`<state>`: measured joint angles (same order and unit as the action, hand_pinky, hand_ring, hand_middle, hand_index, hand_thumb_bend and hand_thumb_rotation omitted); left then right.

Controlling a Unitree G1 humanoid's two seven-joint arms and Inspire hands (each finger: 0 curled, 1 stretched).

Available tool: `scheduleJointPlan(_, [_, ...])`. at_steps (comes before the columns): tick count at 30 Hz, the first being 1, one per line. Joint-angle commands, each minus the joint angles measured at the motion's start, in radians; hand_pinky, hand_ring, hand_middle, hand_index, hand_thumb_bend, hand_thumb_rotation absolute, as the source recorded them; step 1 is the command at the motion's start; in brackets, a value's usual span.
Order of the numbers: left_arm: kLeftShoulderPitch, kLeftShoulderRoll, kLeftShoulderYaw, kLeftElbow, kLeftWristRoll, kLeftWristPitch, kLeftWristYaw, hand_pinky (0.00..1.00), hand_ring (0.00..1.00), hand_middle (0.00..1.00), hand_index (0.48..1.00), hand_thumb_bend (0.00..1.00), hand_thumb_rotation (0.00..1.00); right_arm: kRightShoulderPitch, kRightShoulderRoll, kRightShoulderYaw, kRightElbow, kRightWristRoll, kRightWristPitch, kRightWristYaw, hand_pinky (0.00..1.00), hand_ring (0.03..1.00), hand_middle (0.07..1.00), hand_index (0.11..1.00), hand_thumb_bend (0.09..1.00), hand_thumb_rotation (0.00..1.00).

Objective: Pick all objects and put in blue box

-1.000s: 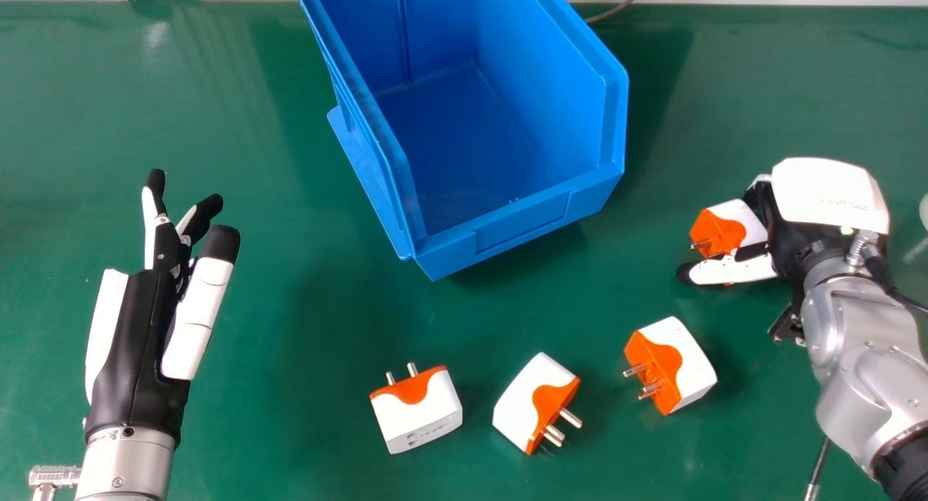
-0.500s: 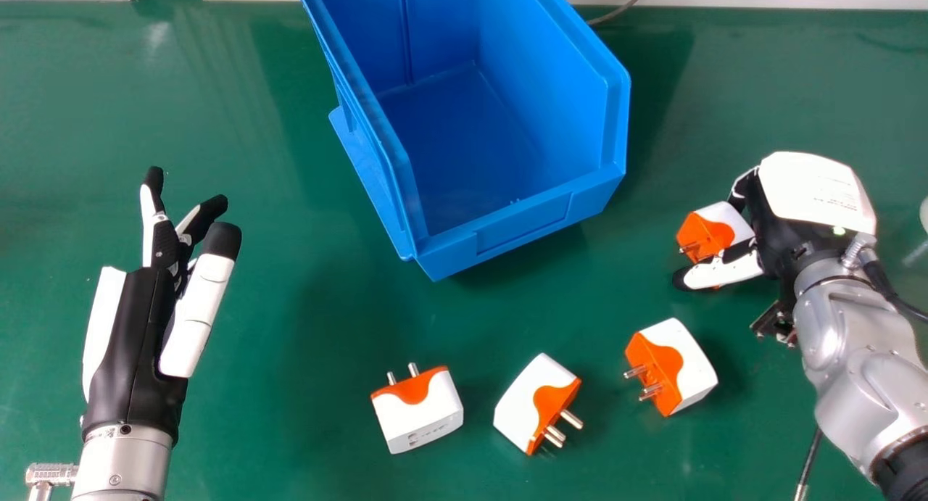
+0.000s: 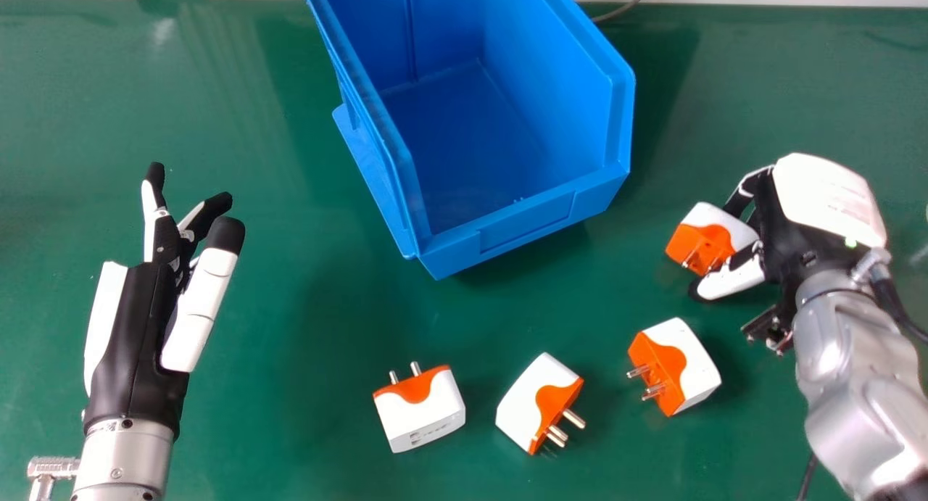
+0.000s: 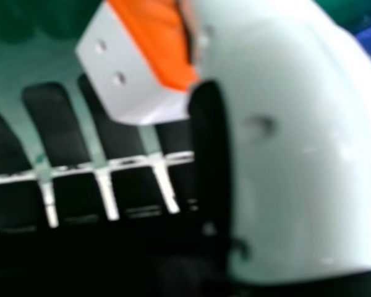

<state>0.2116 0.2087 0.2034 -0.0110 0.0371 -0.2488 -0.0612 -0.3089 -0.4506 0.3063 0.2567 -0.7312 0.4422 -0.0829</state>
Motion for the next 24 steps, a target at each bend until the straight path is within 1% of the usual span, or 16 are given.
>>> scheduleJointPlan(1, [-0.012,0.006,0.003,-0.008,-0.006,-0.006,0.002,0.84,0.92,0.90,0.915,0.83,0.96,0.020,-0.021,-0.025,-0.109,-0.040,0.026,-0.002,0.38,0.471,0.536,0.495,0.495,0.10])
scheduleJointPlan(4, [-0.023,0.007,0.004,0.002,-0.008,-0.003,0.000,0.84,0.92,0.90,0.915,0.82,0.96,0.082,-0.027,-0.044,-0.244,-0.052,0.050,0.019,0.40,0.492,0.561,0.491,0.492,0.13])
scheduleJointPlan(5, [-0.025,0.007,0.004,0.003,-0.008,-0.003,0.000,0.84,0.92,0.90,0.915,0.82,0.96,0.101,-0.029,-0.051,-0.281,-0.057,0.054,0.025,0.39,0.484,0.563,0.489,0.491,0.14])
scheduleJointPlan(9, [-0.038,0.007,0.006,0.015,-0.012,-0.004,-0.001,0.84,0.92,0.90,0.915,0.82,0.96,0.196,-0.039,-0.087,-0.443,-0.065,0.050,0.039,0.39,0.482,0.563,0.489,0.490,0.14])
scheduleJointPlan(12, [-0.047,0.008,0.006,0.020,-0.012,-0.003,-0.002,0.84,0.92,0.90,0.915,0.82,0.96,0.248,-0.035,-0.104,-0.541,-0.080,0.059,0.060,0.37,0.462,0.544,0.487,0.490,0.14])
scheduleJointPlan(14, [-0.052,0.009,0.005,0.024,-0.011,-0.004,-0.001,0.84,0.92,0.90,0.914,0.82,0.96,0.277,-0.031,-0.117,-0.594,-0.090,0.048,0.065,0.33,0.402,0.486,0.480,0.490,0.15])
scheduleJointPlan(15, [-0.056,0.009,0.005,0.029,-0.010,-0.006,-0.002,0.84,0.92,0.90,0.913,0.82,0.96,0.293,-0.027,-0.123,-0.623,-0.092,0.033,0.059,0.28,0.343,0.426,0.477,0.490,0.15])
scheduleJointPlan(16, [-0.060,0.010,0.004,0.033,-0.010,-0.007,-0.002,0.84,0.92,0.90,0.913,0.82,0.96,0.305,-0.022,-0.128,-0.649,-0.088,0.018,0.055,0.28,0.343,0.426,0.477,0.490,0.15])
scheduleJointPlan(17, [-0.063,0.010,0.004,0.035,-0.009,-0.008,-0.002,0.84,0.92,0.90,0.912,0.82,0.96,0.314,-0.016,-0.130,-0.671,-0.086,0.005,0.051,0.25,0.310,0.392,0.475,0.490,0.15])
scheduleJointPlan(19, [-0.068,0.011,0.003,0.042,-0.007,-0.009,-0.001,0.84,0.92,0.90,0.909,0.82,0.96,0.326,-0.005,-0.131,-0.705,-0.083,-0.020,0.048,0.09,0.139,0.204,0.472,0.493,0.14])
scheduleJointPlan(21, [-0.074,0.011,0.002,0.047,-0.004,-0.009,0.001,0.84,0.92,0.90,0.908,0.81,0.96,0.330,0.007,-0.128,-0.734,-0.083,-0.038,0.060,0.04,0.092,0.157,0.470,0.493,0.14])
scheduleJointPlan(24, [-0.081,0.009,0.002,0.052,-0.004,-0.006,0.003,0.84,0.92,0.90,0.907,0.80,0.96,0.313,0.031,-0.113,-0.757,-0.079,-0.066,0.082,0.02,0.065,0.126,0.470,0.493,0.14])
